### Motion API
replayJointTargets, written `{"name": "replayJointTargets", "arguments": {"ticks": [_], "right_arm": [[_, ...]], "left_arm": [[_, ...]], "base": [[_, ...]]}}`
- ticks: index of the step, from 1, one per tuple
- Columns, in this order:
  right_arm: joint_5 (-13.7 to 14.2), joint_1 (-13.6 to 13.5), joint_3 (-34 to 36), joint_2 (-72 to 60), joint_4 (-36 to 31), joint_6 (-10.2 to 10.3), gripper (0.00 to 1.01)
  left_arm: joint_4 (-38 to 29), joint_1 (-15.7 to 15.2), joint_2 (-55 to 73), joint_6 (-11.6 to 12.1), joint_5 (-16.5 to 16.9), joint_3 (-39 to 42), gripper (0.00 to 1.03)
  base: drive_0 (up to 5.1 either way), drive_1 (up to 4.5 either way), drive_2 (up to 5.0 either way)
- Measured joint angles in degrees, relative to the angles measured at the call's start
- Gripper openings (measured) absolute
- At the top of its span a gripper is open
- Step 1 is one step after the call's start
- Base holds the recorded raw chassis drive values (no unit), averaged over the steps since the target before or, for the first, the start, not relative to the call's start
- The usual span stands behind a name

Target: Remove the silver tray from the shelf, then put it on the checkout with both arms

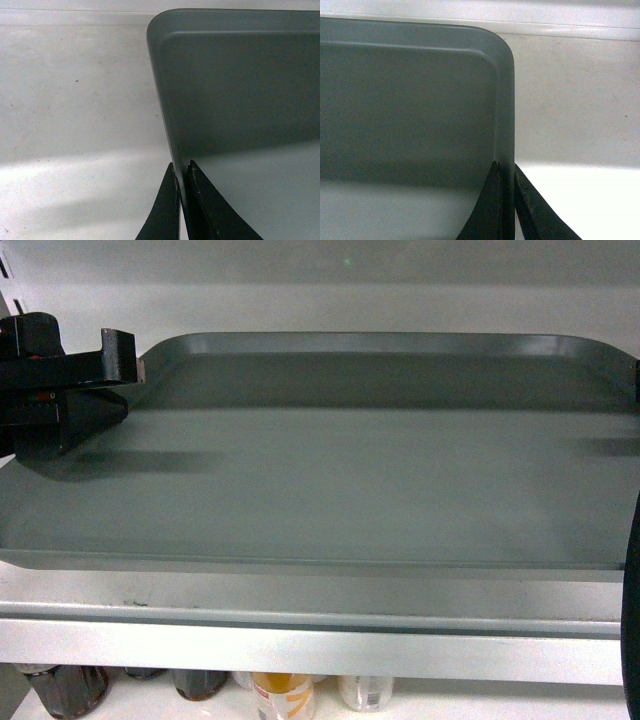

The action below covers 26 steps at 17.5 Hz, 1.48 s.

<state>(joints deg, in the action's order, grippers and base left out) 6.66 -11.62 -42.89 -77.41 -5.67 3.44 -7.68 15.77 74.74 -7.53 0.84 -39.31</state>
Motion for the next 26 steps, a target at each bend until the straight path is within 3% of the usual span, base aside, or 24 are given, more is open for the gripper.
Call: {"name": "replayJointTargets", "arguments": {"ticks": [18, 26], "right_arm": [[-0.02, 0.00, 0.00, 0.00, 0.04, -0.04, 0.03], [-0.02, 0.02, 0.00, 0.00, 0.00, -0.04, 0.03]], "left_arm": [[0.07, 0.02, 0.00, 0.00, 0.00, 0.00, 0.03], [0.00, 0.02, 0.00, 0.00, 0.02, 0.00, 0.03]], "base": [[0.0, 0.00, 0.0], [0.1, -3.14, 3.3]]}}
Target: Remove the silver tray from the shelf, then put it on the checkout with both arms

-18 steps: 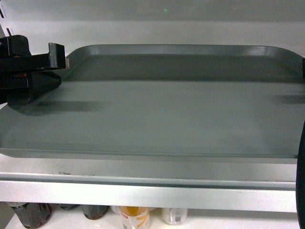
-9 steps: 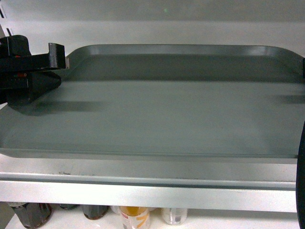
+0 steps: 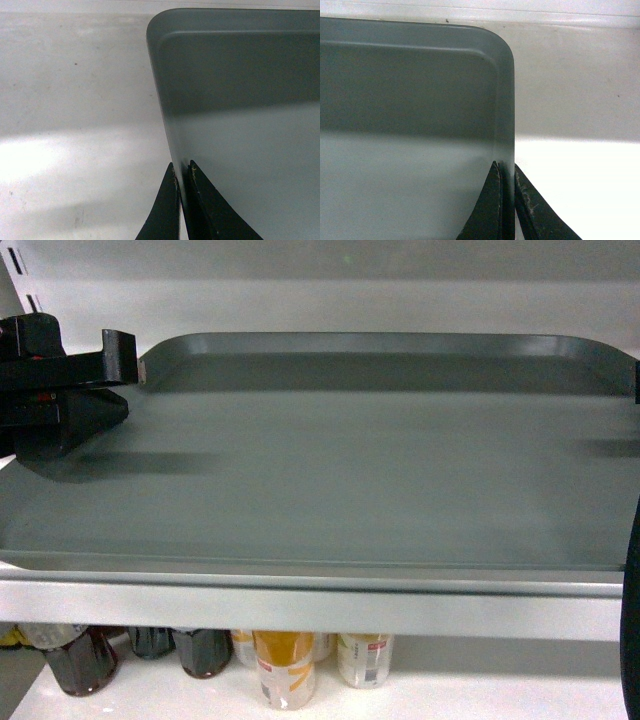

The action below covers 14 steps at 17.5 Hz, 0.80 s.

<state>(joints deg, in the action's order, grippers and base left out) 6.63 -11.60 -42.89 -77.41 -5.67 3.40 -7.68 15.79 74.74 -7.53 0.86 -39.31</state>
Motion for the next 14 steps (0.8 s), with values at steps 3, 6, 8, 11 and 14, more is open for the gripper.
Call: {"name": "replayJointTargets", "arguments": {"ticks": [3, 6, 8, 11, 14], "right_arm": [[0.00, 0.00, 0.00, 0.00, 0.04, -0.02, 0.03], [0.00, 0.00, 0.00, 0.02, -0.17, -0.02, 0.03], [0.00, 0.00, 0.00, 0.00, 0.11, -0.02, 0.03], [0.04, -0.02, 0.00, 0.02, -0.07, -0.02, 0.03], [-0.02, 0.00, 0.00, 0.00, 0.04, -0.02, 0.03]], "left_arm": [[0.11, 0.02, 0.00, 0.00, 0.00, 0.00, 0.03], [-0.09, 0.02, 0.00, 0.02, 0.00, 0.00, 0.03], [0.15, 0.02, 0.00, 0.02, 0.00, 0.00, 0.03], [0.17, 0.02, 0.02, 0.02, 0.00, 0.00, 0.03], [0.09, 0.07, 0.02, 0.04, 0.07, 0.00, 0.03]], "base": [[0.1, -3.93, 4.2], [0.1, -4.03, 4.3], [0.1, -4.08, 4.3], [0.0, -4.18, 4.2], [0.1, -4.15, 4.3]]}}
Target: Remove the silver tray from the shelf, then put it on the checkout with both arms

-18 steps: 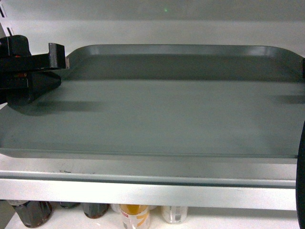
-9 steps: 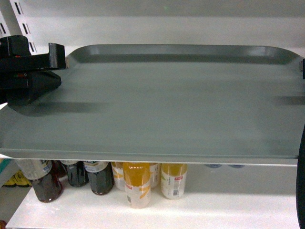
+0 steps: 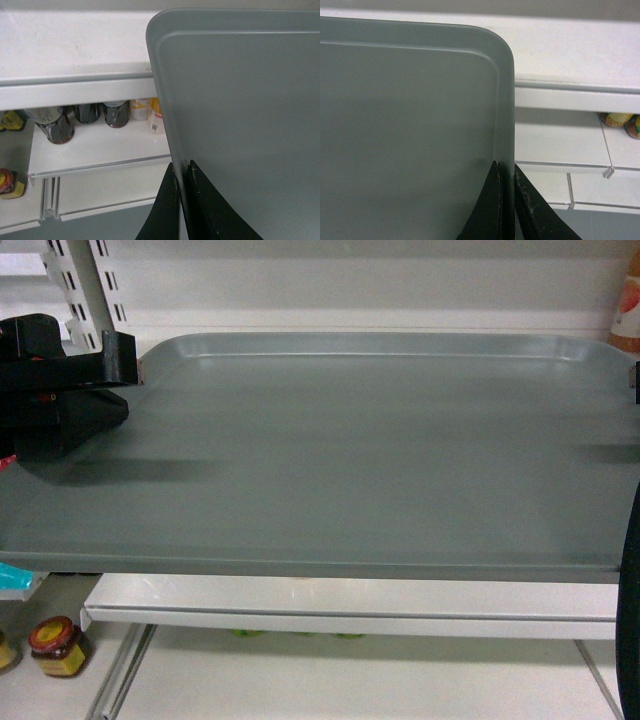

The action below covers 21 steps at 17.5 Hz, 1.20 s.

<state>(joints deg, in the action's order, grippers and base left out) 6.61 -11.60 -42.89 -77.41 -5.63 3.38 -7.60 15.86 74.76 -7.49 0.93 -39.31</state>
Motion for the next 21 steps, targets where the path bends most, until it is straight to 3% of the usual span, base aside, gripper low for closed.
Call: {"name": "replayJointTargets", "arguments": {"ticks": [21], "right_arm": [[0.07, -0.02, 0.09, 0.02, 0.20, -0.02, 0.03]], "left_arm": [[0.11, 0.11, -0.02, -0.02, -0.02, 0.02, 0.03]], "base": [[0.1, -4.10, 4.3]]}}
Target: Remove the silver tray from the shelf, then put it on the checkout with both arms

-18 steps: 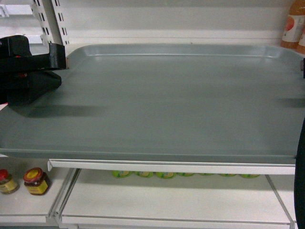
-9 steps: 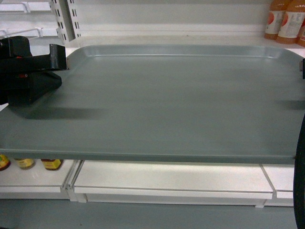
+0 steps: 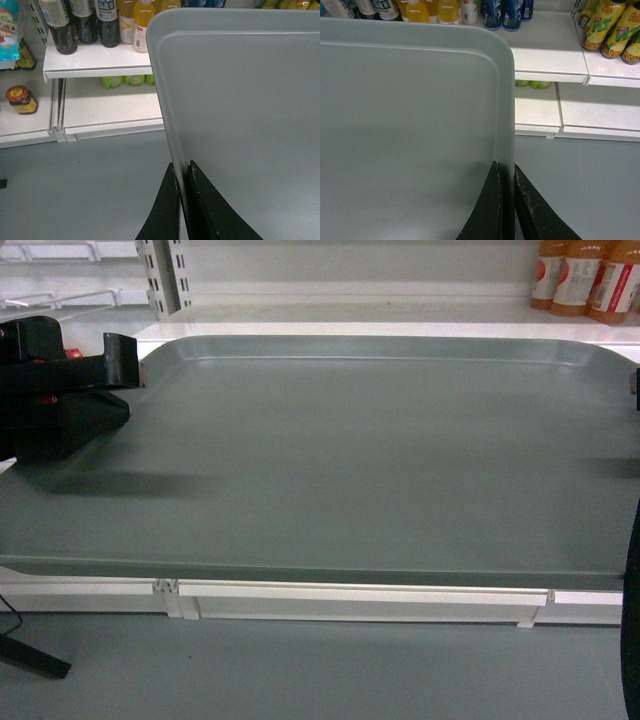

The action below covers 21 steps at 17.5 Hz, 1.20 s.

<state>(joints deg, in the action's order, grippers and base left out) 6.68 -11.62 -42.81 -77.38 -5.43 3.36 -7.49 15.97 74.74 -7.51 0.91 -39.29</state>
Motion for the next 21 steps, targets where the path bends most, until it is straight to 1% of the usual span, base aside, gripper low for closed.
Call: {"name": "replayJointTargets", "arguments": {"ticks": [21], "right_arm": [[-0.07, 0.02, 0.02, 0.13, -0.31, -0.04, 0.03]], "left_arm": [[-0.28, 0.00, -0.02, 0.04, 0.04, -0.02, 0.03]], "base": [[0.1, -4.10, 4.3]]}}
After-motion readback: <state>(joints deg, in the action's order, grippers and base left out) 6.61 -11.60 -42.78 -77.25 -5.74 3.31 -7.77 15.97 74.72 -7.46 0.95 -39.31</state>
